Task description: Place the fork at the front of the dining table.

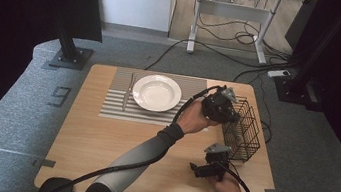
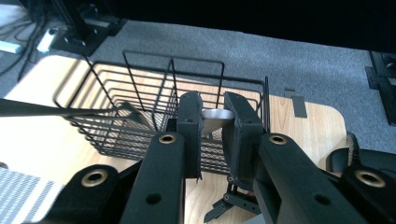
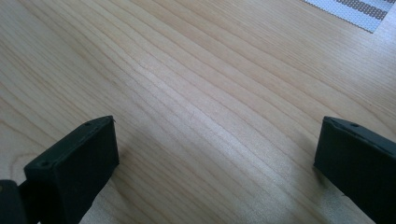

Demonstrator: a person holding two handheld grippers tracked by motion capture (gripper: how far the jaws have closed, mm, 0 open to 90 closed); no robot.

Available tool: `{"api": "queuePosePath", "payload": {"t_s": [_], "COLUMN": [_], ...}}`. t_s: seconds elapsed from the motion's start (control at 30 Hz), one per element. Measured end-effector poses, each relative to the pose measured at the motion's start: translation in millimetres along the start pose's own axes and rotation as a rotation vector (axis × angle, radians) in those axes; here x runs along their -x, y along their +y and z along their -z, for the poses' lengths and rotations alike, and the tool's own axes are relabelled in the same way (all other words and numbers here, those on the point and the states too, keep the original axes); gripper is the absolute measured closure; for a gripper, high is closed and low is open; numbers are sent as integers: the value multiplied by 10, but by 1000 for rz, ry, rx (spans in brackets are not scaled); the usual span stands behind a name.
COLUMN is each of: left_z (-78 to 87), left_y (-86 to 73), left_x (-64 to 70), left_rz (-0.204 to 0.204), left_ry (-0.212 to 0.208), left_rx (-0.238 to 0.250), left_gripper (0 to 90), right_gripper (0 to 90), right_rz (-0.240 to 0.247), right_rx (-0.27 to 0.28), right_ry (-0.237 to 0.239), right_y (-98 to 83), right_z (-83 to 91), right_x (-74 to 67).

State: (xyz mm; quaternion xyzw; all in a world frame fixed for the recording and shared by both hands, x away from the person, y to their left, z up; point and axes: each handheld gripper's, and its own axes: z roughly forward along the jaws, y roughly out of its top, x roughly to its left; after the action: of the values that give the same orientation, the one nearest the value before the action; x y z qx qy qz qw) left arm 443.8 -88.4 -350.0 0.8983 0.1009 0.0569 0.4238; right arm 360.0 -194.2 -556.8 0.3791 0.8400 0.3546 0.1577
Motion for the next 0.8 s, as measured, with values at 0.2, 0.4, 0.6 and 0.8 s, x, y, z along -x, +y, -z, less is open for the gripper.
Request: {"api": "queuePosePath", "payload": {"t_s": [0.2,0.4,0.6,0.8], "left_z": [217,547,741,927], "left_y": [77,139,104,-59], "left_x": [-7,-38,-71,-127], "left_rz": [-4,-20,-12,-2], "left_ry": [13,46,75,93], "left_rx": [28,49,56,45], "left_gripper": [774,775,776,776], "right_gripper": [0,0,0,0], "right_rz": [0,0,-1,1], "right_rx": [0,0,0,-1], "right_ry": [0,1,1,3], "right_y": [0,0,0,3], "right_z": [0,1,1,-2], "right_x": [0,-1,-2,-1]}}
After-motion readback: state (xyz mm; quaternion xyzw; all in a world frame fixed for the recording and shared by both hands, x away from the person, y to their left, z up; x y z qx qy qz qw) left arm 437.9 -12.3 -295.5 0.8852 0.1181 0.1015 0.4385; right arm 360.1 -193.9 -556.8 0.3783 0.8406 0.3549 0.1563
